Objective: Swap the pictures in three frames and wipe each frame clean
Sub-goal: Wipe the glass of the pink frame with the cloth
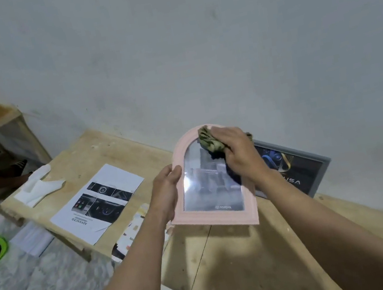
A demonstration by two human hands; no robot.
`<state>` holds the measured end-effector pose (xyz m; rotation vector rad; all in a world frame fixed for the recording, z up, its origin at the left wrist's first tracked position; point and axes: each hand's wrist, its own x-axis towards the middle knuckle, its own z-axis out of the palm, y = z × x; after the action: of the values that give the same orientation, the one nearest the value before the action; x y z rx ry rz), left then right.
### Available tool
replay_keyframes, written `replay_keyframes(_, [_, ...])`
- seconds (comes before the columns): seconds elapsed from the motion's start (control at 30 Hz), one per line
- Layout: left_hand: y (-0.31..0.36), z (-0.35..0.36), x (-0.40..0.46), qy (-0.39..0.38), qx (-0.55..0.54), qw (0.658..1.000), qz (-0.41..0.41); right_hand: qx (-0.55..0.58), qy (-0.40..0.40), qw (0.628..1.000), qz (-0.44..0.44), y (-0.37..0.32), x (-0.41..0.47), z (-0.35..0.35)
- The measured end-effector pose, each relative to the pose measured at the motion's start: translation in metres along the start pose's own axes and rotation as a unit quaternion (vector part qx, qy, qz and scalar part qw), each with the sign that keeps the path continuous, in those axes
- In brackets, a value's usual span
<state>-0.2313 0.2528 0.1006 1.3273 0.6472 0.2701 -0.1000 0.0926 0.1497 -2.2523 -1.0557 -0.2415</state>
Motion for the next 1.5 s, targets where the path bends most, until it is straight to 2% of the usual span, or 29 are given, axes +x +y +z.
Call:
replay_keyframes(0.07, [0.015, 0.019, -0.008, -0.006, -0.004, 1.0, 0.027, -0.033, 0.006, 0.998, -0.054, -0.012, 0.0, 0.002])
replay_keyframes(0.13, [0.023, 0.028, -0.007, 0.006, -0.04, 0.998, 0.045, -0.007, -0.004, 0.996, -0.088, -0.033, -0.018, 0.002])
replay_keyframes(0.23, [0.029, 0.027, -0.007, 0.028, -0.09, 0.995, 0.037, 0.056, -0.077, 0.987, -0.127, -0.053, -0.06, 0.001])
replay_keyframes(0.3, [0.027, 0.028, -0.007, 0.045, -0.071, 0.996, 0.03, 0.054, -0.152, 0.982, -0.096, -0.047, -0.079, -0.001])
replay_keyframes(0.37, [0.026, 0.032, -0.009, 0.038, -0.042, 0.998, 0.037, 0.066, -0.21, 0.975, -0.023, -0.037, -0.086, -0.018])
replay_keyframes(0.43, [0.028, 0.038, -0.01, 0.023, -0.028, 0.998, 0.044, 0.146, -0.243, 0.956, 0.075, -0.035, -0.082, -0.047])
replay_keyframes(0.47, [0.03, 0.042, -0.012, 0.011, -0.026, 0.999, 0.047, 0.189, -0.211, 0.953, 0.111, -0.038, -0.076, -0.062])
replay_keyframes(0.5, [0.033, 0.046, -0.013, -0.003, -0.028, 0.998, 0.054, 0.207, -0.139, 0.959, 0.133, -0.038, -0.064, -0.076])
replay_keyframes(0.57, [0.041, 0.055, -0.017, -0.034, -0.026, 0.997, 0.07, 0.16, 0.03, 0.978, 0.127, -0.031, -0.035, -0.093])
replay_keyframes(0.63, [0.05, 0.067, -0.022, -0.058, -0.028, 0.995, 0.083, 0.066, 0.101, 0.989, 0.08, -0.018, -0.012, -0.09])
replay_keyframes(0.73, [0.067, 0.08, -0.027, -0.071, -0.077, 0.99, 0.098, 0.003, 0.048, 0.999, 0.009, -0.027, -0.014, -0.071])
replay_keyframes(0.83, [0.083, 0.075, -0.025, -0.064, -0.154, 0.981, 0.101, 0.016, -0.017, 0.999, -0.038, -0.042, -0.05, -0.05])
replay_keyframes(0.9, [0.09, 0.072, -0.026, -0.052, -0.135, 0.982, 0.12, 0.019, -0.069, 0.995, -0.069, -0.043, -0.072, -0.047])
replay_keyframes(0.97, [0.092, 0.072, -0.03, -0.05, -0.098, 0.984, 0.139, 0.054, -0.108, 0.991, -0.05, -0.038, -0.083, -0.054])
replay_keyframes(1.07, [0.092, 0.073, -0.036, -0.056, -0.091, 0.985, 0.138, 0.174, -0.143, 0.973, 0.042, -0.043, -0.083, -0.086])
replay_keyframes(1.1, [0.094, 0.073, -0.038, -0.058, -0.086, 0.985, 0.141, 0.203, -0.122, 0.969, 0.071, -0.045, -0.078, -0.101])
replay_keyframes(1.17, [0.097, 0.075, -0.042, -0.066, -0.068, 0.984, 0.153, 0.195, 0.007, 0.976, 0.1, -0.046, -0.057, -0.13])
replay_keyframes(1.23, [0.1, 0.081, -0.047, -0.08, -0.064, 0.982, 0.159, 0.12, 0.131, 0.982, 0.069, -0.043, -0.027, -0.149])
replay_keyframes(1.27, [0.103, 0.086, -0.051, -0.089, -0.07, 0.981, 0.159, 0.078, 0.154, 0.984, 0.034, -0.044, -0.015, -0.152])
replay_keyframes(1.33, [0.11, 0.094, -0.056, -0.101, -0.093, 0.977, 0.165, 0.024, 0.139, 0.989, -0.032, -0.049, -0.001, -0.143])
replay_keyframes(1.5, [0.132, 0.085, -0.046, -0.089, -0.169, 0.968, 0.16, -0.02, 0.019, 0.994, -0.103, -0.057, -0.036, -0.095])
